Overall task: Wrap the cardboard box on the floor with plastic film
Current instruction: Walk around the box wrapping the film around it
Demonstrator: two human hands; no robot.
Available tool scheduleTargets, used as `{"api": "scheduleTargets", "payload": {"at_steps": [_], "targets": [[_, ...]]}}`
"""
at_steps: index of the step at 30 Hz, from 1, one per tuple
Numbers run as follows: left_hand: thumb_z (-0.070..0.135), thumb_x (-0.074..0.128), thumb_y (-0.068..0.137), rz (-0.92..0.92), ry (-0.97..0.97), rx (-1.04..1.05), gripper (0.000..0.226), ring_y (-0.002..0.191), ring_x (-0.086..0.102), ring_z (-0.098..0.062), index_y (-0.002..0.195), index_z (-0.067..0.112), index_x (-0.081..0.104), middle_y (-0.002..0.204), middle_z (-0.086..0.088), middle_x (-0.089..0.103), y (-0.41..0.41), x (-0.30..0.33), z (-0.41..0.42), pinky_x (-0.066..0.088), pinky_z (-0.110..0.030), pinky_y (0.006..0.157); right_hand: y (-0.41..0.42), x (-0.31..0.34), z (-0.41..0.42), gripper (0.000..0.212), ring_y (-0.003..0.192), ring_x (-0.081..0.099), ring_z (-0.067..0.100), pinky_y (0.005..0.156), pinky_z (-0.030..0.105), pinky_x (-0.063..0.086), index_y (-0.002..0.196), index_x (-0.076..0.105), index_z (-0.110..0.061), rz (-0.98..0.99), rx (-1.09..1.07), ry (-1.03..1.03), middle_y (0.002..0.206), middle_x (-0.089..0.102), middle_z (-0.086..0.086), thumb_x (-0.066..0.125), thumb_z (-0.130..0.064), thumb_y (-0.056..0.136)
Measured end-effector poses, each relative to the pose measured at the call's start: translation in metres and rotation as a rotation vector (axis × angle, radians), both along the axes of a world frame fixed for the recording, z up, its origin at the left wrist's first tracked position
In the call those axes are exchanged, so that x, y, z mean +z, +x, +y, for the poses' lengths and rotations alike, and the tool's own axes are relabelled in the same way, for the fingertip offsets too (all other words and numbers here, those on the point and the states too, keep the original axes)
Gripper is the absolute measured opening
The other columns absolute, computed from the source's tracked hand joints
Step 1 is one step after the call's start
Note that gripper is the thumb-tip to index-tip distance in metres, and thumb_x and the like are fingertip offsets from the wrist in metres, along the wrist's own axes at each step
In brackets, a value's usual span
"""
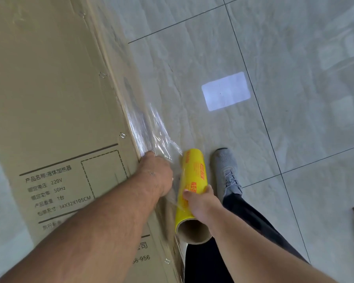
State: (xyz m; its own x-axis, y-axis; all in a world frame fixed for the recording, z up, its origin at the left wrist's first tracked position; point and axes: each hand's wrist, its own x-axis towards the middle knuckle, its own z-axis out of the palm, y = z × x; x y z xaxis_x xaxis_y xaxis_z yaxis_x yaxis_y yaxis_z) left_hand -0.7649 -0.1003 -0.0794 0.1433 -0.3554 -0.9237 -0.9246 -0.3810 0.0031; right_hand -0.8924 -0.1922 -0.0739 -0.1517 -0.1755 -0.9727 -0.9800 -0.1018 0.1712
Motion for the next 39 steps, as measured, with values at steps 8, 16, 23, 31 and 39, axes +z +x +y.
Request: {"api": "scheduleTargets", "payload": {"at_steps": [8,16,23,31,39], "targets": [[0.03,0.053,0.1,-0.02,0.086,-0.061,0.042,0.134,0.047,-0.024,0.141,0.024,0.059,0.143,0.0,0.055,-0.001,0.008,0.002,0.029,-0.047,0.111,0.022,-0.013,0.016,0.134,0.134,0.053,0.041,0.112,0.047,0.048,0.17,-0.007,-0.036,0.102,0.388,0.091,0.154,0.039,0.015,0.068,-0.077,0.066],[0.031,0.063,0.096,0.129,0.134,0.073,0.037,0.126,0.061,-0.026,0.132,0.024,0.066,0.136,0.001,0.064,-0.012,-0.011,0.003,0.052,-0.046,0.1,0.019,-0.033,0.015,0.134,0.142,0.049,0.037,0.118,0.046,0.042,0.17,-0.01,-0.019,0.031,0.45,0.261,0.163,0.042,0.015,0.066,-0.082,0.079],[0.034,0.06,0.094,0.073,0.088,0.05,0.03,0.117,0.066,-0.023,0.122,0.028,0.067,0.123,0.005,0.07,-0.017,-0.002,0.0,0.049,-0.041,0.099,0.029,-0.02,-0.01,0.102,0.113,0.056,0.03,0.09,0.039,0.044,0.167,0.021,-0.021,-0.091,0.208,0.243,0.149,0.053,0.014,0.068,-0.065,0.089],[0.038,0.037,0.104,0.034,0.09,0.082,0.041,0.129,0.054,-0.028,0.141,0.03,0.053,0.141,-0.004,0.06,-0.024,0.001,-0.004,0.039,-0.045,0.105,-0.028,0.001,-0.011,0.064,0.094,0.08,0.034,0.087,0.049,0.064,0.132,0.065,-0.015,0.075,-0.738,0.363,0.108,0.082,0.019,0.076,-0.06,0.088],[0.046,0.039,0.102,0.017,0.195,-0.021,0.049,0.139,0.044,-0.023,0.146,0.03,0.056,0.153,0.002,0.052,-0.036,-0.008,0.001,0.034,-0.049,0.109,-0.048,-0.004,0.005,0.074,0.095,0.081,0.035,0.091,0.054,0.065,0.134,0.062,-0.026,-0.038,-0.67,0.24,0.111,0.082,0.014,0.081,-0.063,0.074]]}}
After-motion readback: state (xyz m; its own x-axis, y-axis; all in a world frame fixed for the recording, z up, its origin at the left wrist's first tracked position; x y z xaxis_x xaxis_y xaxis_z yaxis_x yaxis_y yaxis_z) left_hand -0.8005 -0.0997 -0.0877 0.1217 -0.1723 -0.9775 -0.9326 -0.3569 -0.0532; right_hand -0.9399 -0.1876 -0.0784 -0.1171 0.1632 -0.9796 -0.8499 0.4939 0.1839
